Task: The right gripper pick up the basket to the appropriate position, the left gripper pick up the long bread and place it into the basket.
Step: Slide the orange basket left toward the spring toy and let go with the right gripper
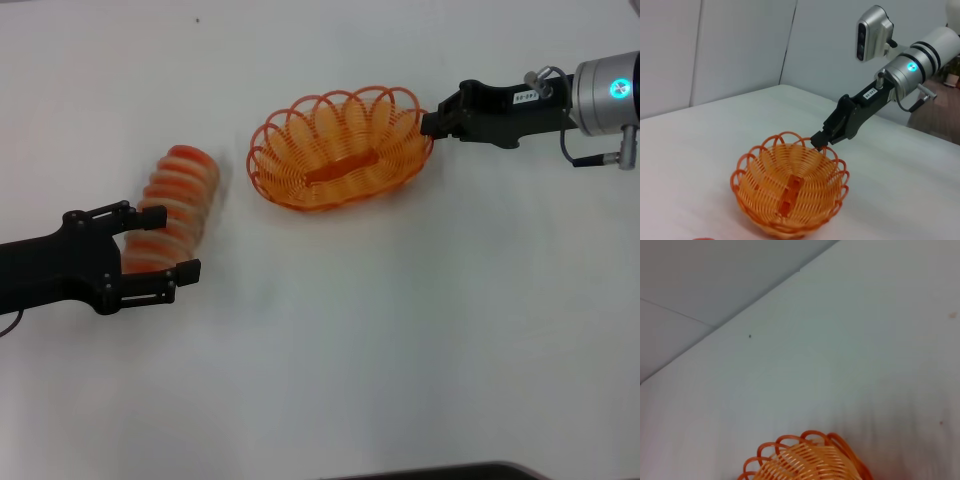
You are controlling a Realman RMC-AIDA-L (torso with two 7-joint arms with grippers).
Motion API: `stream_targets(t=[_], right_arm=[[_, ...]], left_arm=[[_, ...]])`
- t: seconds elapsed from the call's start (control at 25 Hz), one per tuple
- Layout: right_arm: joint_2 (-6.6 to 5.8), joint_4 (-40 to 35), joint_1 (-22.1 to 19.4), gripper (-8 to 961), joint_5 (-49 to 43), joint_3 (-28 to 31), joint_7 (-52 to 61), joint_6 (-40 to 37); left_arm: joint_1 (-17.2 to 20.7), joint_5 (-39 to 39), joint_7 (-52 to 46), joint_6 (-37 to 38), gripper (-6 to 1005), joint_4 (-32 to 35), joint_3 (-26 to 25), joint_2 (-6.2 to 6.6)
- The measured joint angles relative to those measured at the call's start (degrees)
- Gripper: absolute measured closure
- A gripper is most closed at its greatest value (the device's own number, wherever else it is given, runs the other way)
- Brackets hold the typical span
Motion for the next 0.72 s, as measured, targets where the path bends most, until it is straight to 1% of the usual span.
stream_targets(t=[0.2, 0.4, 0.52, 0.72], right_arm=[[-0.21, 1.23, -0.11, 870, 1.16, 0.25, 1.03, 0.04], [-0.46, 2.49, -1.51, 785, 6.61, 0.29, -0.16, -0.49], [-0.78, 2.52, -2.17, 586, 7.51, 0.27, -1.03, -1.65], [-1.28, 2.19, -2.69, 340, 7.7, 0.49, -1.97, -3.82]], left_arm=[[0.01, 0.0, 0.0, 0.29, 134, 0.0, 0.0, -0.01], [0.02, 0.0, 0.0, 0.38, 134, 0.0, 0.01, 0.0], [0.01, 0.01, 0.0, 0.4, 134, 0.0, 0.0, 0.06], [0.02, -0.08, 0.0, 0.49, 134, 0.0, 0.0, 0.01]])
